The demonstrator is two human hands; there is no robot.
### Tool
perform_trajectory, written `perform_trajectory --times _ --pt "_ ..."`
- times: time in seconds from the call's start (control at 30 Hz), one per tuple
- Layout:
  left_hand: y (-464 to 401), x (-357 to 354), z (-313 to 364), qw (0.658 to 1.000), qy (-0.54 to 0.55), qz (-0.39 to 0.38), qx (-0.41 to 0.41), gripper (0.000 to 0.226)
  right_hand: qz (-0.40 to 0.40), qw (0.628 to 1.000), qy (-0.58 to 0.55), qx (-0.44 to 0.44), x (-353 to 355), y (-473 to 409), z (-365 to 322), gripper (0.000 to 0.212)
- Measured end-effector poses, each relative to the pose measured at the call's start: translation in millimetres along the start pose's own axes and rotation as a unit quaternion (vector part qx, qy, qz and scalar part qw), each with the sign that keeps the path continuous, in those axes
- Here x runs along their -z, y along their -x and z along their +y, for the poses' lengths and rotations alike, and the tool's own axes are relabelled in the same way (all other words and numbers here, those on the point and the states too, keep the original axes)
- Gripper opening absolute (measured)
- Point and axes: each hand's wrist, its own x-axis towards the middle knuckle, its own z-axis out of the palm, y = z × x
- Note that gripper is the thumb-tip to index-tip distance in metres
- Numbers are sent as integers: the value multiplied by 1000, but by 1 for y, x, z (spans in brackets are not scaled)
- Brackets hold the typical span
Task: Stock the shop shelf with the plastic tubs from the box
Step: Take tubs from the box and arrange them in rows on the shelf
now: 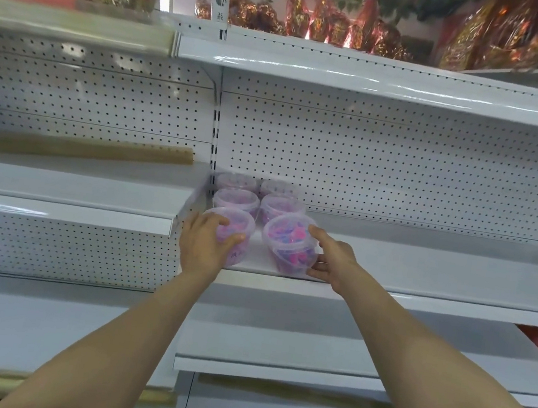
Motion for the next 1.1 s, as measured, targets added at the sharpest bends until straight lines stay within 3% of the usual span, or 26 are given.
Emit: perform_trajectory --times 0.13,0.23,0.33,0.47,0.87,1.1 --pt "-3 -1 -1 1000 -7 7 1 39 57 995 76 24 -5 -7 1 60" --pt "-4 1 0 1000 0 3 9 38 107 950 220 195 -10 -7 5 61" --pt "-6 -1 -2 1000 7 -1 15 39 67 898 311 303 -17 -3 4 64" --pt "-10 -4 -4 1000 9 -3 19 40 64 851 421 308 -21 -1 4 76" --pt "-17 -5 2 997 -70 -11 4 46 49 825 476 299 -24 5 -8 82" --pt "-4 -4 62 997 -74 -20 -28 51 74 741 555 371 26 29 -27 70"
